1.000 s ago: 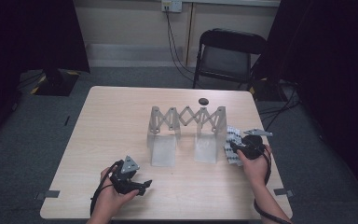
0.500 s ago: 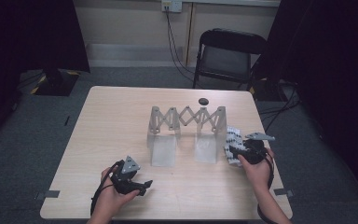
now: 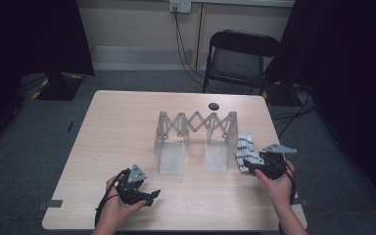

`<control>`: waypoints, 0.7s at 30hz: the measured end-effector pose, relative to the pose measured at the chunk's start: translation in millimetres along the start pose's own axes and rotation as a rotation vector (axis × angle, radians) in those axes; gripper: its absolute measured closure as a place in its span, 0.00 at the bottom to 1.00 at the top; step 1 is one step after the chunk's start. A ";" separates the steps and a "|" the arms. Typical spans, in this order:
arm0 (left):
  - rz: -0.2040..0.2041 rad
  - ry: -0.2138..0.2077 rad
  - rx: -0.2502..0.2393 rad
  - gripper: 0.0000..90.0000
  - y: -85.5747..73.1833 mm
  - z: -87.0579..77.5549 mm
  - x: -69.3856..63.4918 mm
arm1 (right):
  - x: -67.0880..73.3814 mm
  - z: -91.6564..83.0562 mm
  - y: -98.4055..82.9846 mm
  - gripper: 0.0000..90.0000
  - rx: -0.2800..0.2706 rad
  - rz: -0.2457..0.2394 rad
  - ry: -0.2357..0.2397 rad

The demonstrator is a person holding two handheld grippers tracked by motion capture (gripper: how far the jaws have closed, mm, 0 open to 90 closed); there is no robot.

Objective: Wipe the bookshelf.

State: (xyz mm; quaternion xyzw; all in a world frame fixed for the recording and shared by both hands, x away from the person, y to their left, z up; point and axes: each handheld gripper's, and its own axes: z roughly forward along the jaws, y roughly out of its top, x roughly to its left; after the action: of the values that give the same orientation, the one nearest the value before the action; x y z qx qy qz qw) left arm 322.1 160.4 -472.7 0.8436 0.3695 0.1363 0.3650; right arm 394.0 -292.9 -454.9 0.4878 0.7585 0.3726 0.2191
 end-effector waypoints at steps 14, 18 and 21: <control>-0.012 -0.004 -0.012 0.21 2.2 -0.2 2.0 | 1.1 -18.8 -13.0 0.24 -0.008 0.008 0.043; -0.009 -0.003 -0.013 0.21 2.4 -0.1 1.7 | 3.2 -23.3 -13.5 0.23 -0.004 -0.004 0.055; -0.004 -0.004 -0.012 0.21 2.4 -1.1 2.3 | 4.7 -26.3 -15.3 0.23 0.002 -0.015 0.065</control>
State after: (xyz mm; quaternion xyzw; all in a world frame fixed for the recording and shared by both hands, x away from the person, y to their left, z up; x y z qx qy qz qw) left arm 324.4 161.6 -470.3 0.8410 0.3696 0.1362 0.3710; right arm 364.8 -301.6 -450.2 0.4699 0.7692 0.3859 0.1965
